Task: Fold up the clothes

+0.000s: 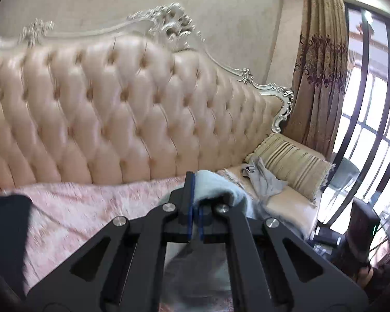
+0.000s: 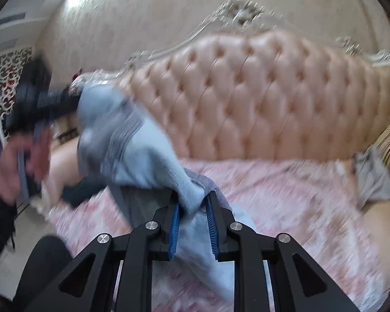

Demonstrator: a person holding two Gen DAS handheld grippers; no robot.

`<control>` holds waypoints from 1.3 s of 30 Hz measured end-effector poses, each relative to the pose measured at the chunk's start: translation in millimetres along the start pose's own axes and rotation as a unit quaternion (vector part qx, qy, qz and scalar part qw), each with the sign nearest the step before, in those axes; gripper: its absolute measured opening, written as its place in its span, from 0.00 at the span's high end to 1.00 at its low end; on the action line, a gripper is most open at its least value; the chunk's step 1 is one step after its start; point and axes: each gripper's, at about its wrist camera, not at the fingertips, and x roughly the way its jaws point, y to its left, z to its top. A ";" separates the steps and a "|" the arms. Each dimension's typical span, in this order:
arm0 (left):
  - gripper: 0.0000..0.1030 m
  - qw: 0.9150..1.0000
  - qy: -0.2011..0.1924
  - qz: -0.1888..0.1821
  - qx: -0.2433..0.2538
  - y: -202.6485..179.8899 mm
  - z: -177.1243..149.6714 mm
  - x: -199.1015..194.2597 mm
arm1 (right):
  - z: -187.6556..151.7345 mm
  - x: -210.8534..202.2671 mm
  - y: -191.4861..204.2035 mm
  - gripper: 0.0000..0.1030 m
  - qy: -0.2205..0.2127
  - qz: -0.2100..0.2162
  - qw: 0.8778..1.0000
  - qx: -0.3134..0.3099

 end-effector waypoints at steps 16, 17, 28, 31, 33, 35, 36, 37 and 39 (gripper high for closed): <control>0.97 0.995 0.074 0.007 0.062 6.1 -53.2 -36.5 | -31.1 -17.4 4.0 0.22 0.024 0.081 0.996 -0.038; 0.97 0.995 0.083 0.010 0.062 8.2 -58.5 -38.1 | -25.1 -16.0 -3.6 0.21 0.025 0.067 0.996 -0.043; 0.97 0.993 0.101 0.005 0.058 11.9 -72.2 -48.5 | 15.9 66.2 38.6 0.22 0.049 0.109 0.954 -0.274; 0.97 0.993 0.101 -0.001 0.062 7.7 -71.3 -49.8 | 13.0 95.4 67.1 0.26 0.074 0.129 0.906 -0.397; 0.97 0.992 0.104 -0.007 0.066 4.5 -71.2 -49.2 | 9.7 105.5 80.1 0.33 0.089 0.144 0.867 -0.469; 0.97 0.991 0.108 -0.011 0.074 0.8 -71.5 -48.8 | 6.4 115.7 93.2 0.40 0.104 0.157 0.822 -0.538; 0.97 0.991 0.109 -0.015 0.076 -0.5 -71.8 -48.6 | 4.6 120.3 99.4 0.41 0.110 0.164 0.797 -0.571; 0.97 0.990 0.111 -0.019 0.081 -2.3 -72.3 -48.6 | 1.2 119.3 102.8 0.41 0.111 0.172 0.770 -0.604; 0.97 0.989 0.115 -0.025 0.090 -5.5 -73.3 -48.9 | -11.2 117.5 107.9 0.43 0.114 0.176 0.708 -0.674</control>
